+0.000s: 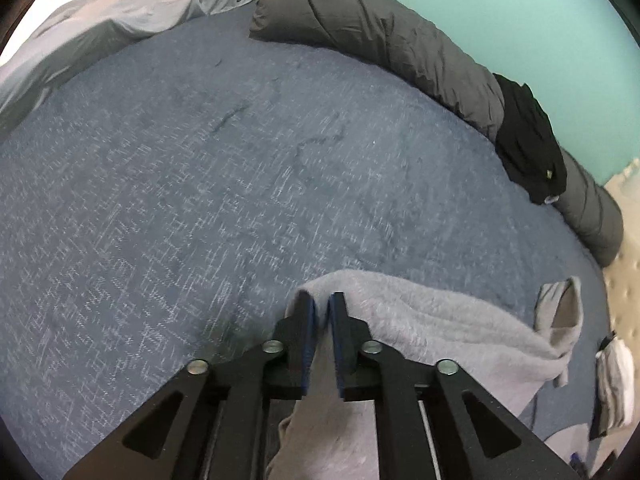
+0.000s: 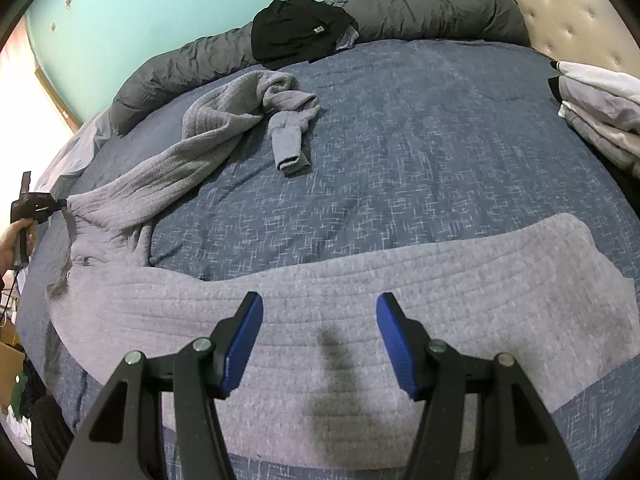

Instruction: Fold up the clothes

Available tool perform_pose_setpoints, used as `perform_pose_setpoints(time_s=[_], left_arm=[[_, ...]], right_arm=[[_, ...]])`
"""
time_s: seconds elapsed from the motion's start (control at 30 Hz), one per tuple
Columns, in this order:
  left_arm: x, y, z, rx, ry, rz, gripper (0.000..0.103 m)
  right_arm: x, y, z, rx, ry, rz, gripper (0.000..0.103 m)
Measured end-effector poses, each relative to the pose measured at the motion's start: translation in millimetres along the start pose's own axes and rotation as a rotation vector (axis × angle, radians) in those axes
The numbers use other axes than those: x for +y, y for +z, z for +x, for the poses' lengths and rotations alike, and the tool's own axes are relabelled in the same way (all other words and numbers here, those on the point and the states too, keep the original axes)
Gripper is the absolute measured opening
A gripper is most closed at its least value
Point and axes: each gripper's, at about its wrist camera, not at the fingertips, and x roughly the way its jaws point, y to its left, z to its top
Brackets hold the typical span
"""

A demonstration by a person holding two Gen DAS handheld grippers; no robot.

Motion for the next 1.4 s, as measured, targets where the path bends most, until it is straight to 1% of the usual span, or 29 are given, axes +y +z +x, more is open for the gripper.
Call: perform_pose_setpoints(time_s=[0.03, 0.07, 0.1, 0.17, 0.2, 0.23, 0.33, 0.4, 0.53, 0.63, 0.73, 0.8, 0.93, 0.97, 1.03, 1.07, 1.23, 1.3, 1.33, 1.37, 1.4], left_arm=[[2.8, -1.4, -3.1, -0.006, 0.007, 0.001, 0.018], [8.3, -3.4, -8.6, -0.012, 0.012, -0.007, 0.029], [12.7, -4.7, -12.8, -0.014, 0.006, -0.019, 0.037], [21.4, -9.3, -23.5, -0.017, -0.013, -0.039, 0.038], [22.9, -12.1, -30.2, -0.031, 0.001, -0.036, 0.038], [20.2, -16.2, -34.0, -0.038, -0.001, -0.022, 0.038], [8.9, -30.3, -42.9, -0.052, -0.022, 0.020, 0.038], [-6.0, -44.5, -43.5, -0.051, -0.049, 0.040, 0.039], [-39.8, -75.1, -35.4, -0.038, -0.106, 0.083, 0.040], [-62.2, -96.5, -23.3, -0.033, -0.133, 0.085, 0.044], [-81.7, -115.5, -6.9, -0.016, -0.161, 0.090, 0.046], [-94.4, -129.2, 4.8, -0.010, -0.180, 0.087, 0.049], [-110.2, -151.4, 21.3, 0.001, -0.202, 0.083, 0.052], [-113.2, -156.9, 25.4, 0.002, -0.195, 0.097, 0.052], [-117.5, -161.6, 29.7, 0.007, -0.178, 0.124, 0.052], [-119.9, -162.4, 30.4, 0.004, -0.181, 0.131, 0.052], [-125.8, -161.1, 28.2, -0.032, -0.187, 0.132, 0.053], [-127.3, -161.4, 30.1, -0.034, -0.186, 0.135, 0.053], [-128.1, -161.8, 31.7, -0.031, -0.185, 0.138, 0.053], [-129.0, -162.2, 33.3, -0.028, -0.185, 0.142, 0.053], [-128.9, -162.1, 33.5, -0.028, -0.185, 0.141, 0.053]], right_arm=[[1.2, 1.3, 1.7, 0.004, 0.000, -0.003, 0.060], [2.4, 2.5, 3.3, 0.009, -0.001, -0.006, 0.060], [4.9, 5.2, 5.0, 0.010, 0.006, -0.006, 0.060], [10.3, 11.3, 8.4, 0.012, 0.021, -0.004, 0.060], [13.0, 14.3, 10.1, 0.013, 0.029, -0.003, 0.060], [15.8, 17.4, 11.8, 0.014, 0.037, -0.002, 0.061], [25.2, 31.1, 23.2, 0.035, 0.044, -0.020, 0.067], [28.8, 44.7, 33.5, 0.052, 0.061, -0.015, 0.068], [32.0, 75.6, 50.8, 0.068, 0.058, -0.003, 0.068], [33.6, 94.4, 63.6, 0.078, 0.059, -0.009, 0.070], [35.7, 105.8, 77.2, 0.093, 0.047, -0.020, 0.074], [36.7, 112.3, 88.4, 0.108, 0.037, -0.028, 0.074], [36.9, 120.8, 109.2, 0.119, 0.011, -0.039, 0.074], [36.1, 122.9, 115.4, 0.120, 0.010, -0.031, 0.074], [38.3, 127.8, 126.3, 0.125, 0.005, -0.048, 0.074], [39.6, 130.3, 131.8, 0.127, 0.003, -0.058, 0.074], [43.7, 142.7, 157.2, 0.128, -0.007, -0.083, 0.073], [46.0, 146.5, 165.4, 0.125, -0.008, -0.089, 0.070], [48.0, 148.1, 170.4, 0.128, -0.006, -0.098, 0.061], [49.8, 148.6, 175.1, 0.137, -0.004, -0.107, 0.045], [51.6, 148.4, 180.3, 0.150, -0.008, -0.119, 0.037]])
